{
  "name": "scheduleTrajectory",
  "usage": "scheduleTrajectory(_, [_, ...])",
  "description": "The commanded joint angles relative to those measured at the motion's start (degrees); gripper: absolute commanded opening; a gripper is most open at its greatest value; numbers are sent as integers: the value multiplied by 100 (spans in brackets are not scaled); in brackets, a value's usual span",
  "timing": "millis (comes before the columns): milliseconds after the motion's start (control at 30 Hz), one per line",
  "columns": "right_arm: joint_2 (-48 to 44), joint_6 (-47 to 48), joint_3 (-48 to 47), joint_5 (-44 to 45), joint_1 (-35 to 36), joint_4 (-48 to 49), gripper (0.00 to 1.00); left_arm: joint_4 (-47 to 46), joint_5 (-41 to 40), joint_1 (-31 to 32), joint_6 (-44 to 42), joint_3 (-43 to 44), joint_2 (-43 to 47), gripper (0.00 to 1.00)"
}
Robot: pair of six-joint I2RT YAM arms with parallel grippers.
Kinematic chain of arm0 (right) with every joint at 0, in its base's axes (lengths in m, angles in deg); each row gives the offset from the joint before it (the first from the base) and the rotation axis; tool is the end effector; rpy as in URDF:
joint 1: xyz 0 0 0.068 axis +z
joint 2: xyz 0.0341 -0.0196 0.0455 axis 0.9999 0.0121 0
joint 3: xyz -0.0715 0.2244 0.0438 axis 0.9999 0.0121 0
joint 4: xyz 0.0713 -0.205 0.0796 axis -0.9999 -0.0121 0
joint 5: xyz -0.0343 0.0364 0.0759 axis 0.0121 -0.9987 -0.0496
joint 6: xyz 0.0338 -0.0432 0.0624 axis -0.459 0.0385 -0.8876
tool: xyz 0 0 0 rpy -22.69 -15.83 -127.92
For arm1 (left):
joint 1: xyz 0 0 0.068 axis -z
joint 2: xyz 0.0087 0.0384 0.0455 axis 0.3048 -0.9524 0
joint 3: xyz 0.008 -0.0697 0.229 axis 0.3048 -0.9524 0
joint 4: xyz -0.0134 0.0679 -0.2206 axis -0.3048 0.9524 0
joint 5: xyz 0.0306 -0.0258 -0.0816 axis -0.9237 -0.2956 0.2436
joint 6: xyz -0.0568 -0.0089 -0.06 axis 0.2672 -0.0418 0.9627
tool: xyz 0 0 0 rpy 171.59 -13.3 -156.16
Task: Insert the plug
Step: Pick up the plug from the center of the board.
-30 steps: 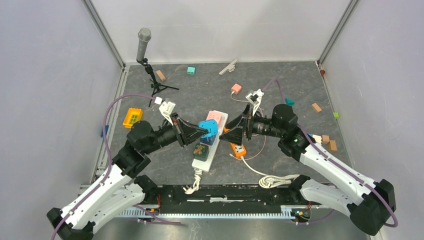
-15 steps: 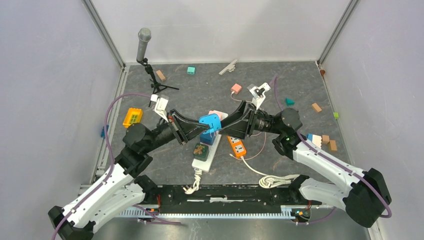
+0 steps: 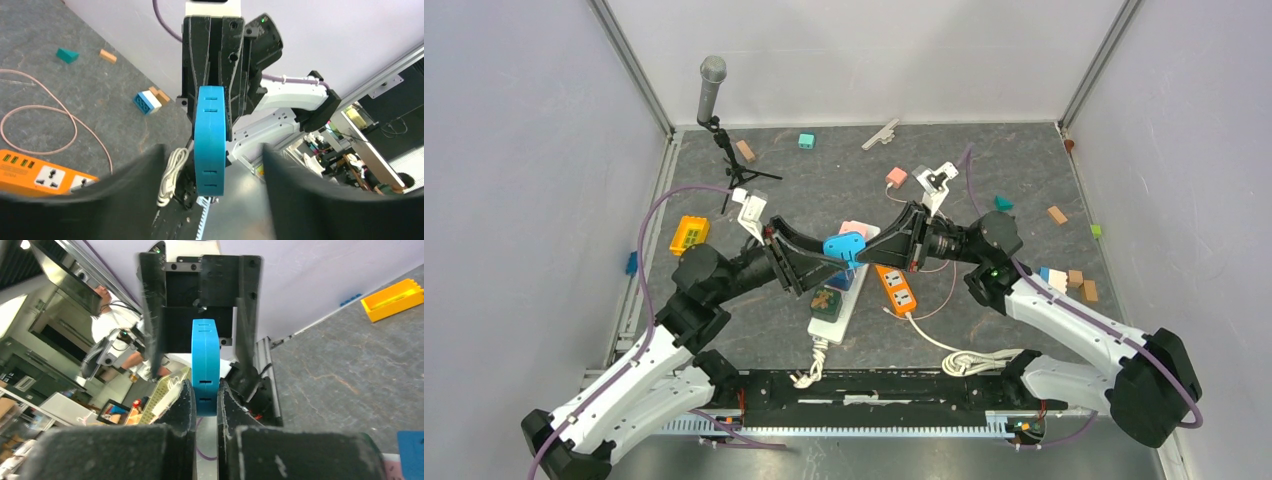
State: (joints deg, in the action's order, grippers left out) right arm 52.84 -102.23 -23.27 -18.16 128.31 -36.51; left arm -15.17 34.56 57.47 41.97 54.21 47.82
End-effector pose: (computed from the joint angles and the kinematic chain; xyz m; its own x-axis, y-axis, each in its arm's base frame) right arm 0.1646 0.1999 0.3321 -0.6868 0.2234 -0.6917 -0.7244 -0.1317 0.6767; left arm 0.1246 -0.1472 0.3423 -0.5614 -0.3890 -0.7304 0.7413 0.1559 -0.6528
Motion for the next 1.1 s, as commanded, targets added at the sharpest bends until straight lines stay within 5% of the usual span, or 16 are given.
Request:
scheduleTrajectory(0, [-99, 1049, -485, 36, 46, -1106, 0, 765, 335, 19, -568, 457, -162, 98])
scheduleTrajectory(267, [190, 4052, -1813, -620, 46, -4850, 0, 4434, 371, 9, -2884, 2143, -885, 100])
scheduleTrajectory(467, [292, 5313, -2267, -760, 45, -6282, 0, 6019, 1087, 10, -3933, 3052, -1767, 100])
scheduleTrajectory(733, [324, 5282, -2236, -1097, 63, -6239, 0, 6122, 2027, 11, -4064, 3280, -2429, 95])
scheduleTrajectory(1067, [283, 5012, -2091, -1161, 99, -5949, 0, 4485, 2123, 18, -3061, 2593, -2370, 73])
